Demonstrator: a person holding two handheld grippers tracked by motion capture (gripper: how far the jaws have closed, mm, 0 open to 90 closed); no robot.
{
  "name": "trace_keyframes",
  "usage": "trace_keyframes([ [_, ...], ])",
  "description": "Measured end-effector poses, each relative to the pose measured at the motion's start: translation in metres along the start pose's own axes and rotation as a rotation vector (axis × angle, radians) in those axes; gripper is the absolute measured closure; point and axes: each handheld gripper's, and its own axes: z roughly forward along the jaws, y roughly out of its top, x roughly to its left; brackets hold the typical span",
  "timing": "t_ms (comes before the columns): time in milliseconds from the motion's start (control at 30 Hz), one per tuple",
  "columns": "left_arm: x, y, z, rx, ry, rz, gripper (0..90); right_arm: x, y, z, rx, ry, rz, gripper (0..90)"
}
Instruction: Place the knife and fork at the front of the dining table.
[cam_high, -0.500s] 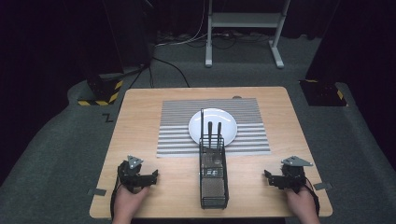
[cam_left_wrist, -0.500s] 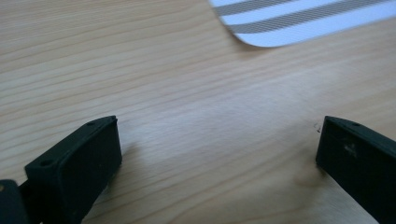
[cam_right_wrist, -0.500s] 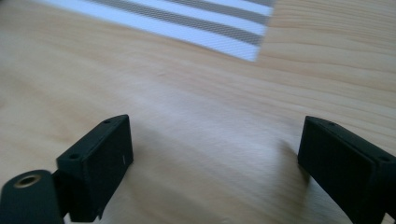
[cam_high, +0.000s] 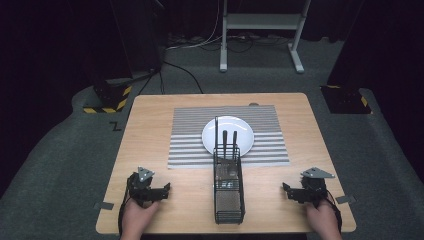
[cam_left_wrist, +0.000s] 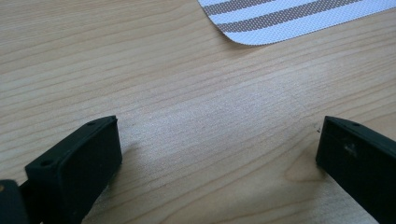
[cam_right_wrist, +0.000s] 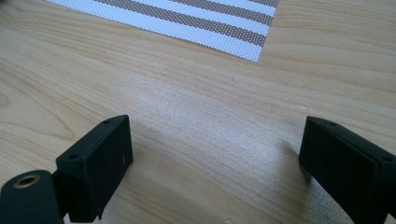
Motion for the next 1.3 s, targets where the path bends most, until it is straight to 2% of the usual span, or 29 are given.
trace_keyframes([
  [600, -0.002, -0.002, -0.002, -0.001, -0.011, 0.002, 0.2, -0.001, 0.0, 0.0, -0.001, 0.001, -0.003, 9.5],
  [667, -0.003, -0.002, -0.002, -0.002, -0.014, 0.019, 0.3, 0.0, 0.0, 0.0, -0.001, 0.001, -0.001, 9.5],
  [733, -0.003, -0.002, -0.002, -0.002, -0.014, 0.02, 0.4, 0.0, 0.0, 0.0, -0.001, 0.001, -0.001, 9.5],
  [800, -0.003, -0.003, -0.003, -0.009, -0.015, 0.028, 0.3, 0.0, 0.0, 0.0, 0.0, 0.001, -0.001, 9.5],
  [833, -0.003, -0.004, -0.005, -0.036, -0.015, 0.031, 0.2, 0.0, 0.0, 0.0, 0.0, 0.0, -0.001, 9.4],
  [933, -0.002, -0.004, -0.008, -0.066, -0.024, 0.035, 0.2, 0.0, 0.0, 0.0, 0.0, 0.001, -0.001, 9.4],
  [1067, -0.005, -0.002, -0.011, -0.084, -0.042, 0.047, 0.1, 0.0, 0.0, 0.0, 0.0, 0.001, -0.001, 9.4],
  [1100, -0.007, 0.0, -0.014, -0.086, -0.062, 0.055, 0.1, 0.0, 0.0, 0.0, 0.0, 0.001, -0.001, 9.4],
  [1200, -0.011, 0.002, -0.016, -0.088, -0.076, 0.057, 0.1, 0.0, 0.0, 0.0, 0.0, 0.001, -0.001, 9.5],
  [1233, -0.015, 0.005, -0.019, -0.103, -0.094, 0.061, 0.2, 0.0, 0.0, 0.0, 0.0, 0.001, -0.001, 9.5],
  [1300, -0.018, 0.006, -0.021, -0.112, -0.1, 0.058, 0.1, 0.0, 0.0, 0.0, 0.0, 0.001, -0.001, 9.4],
])
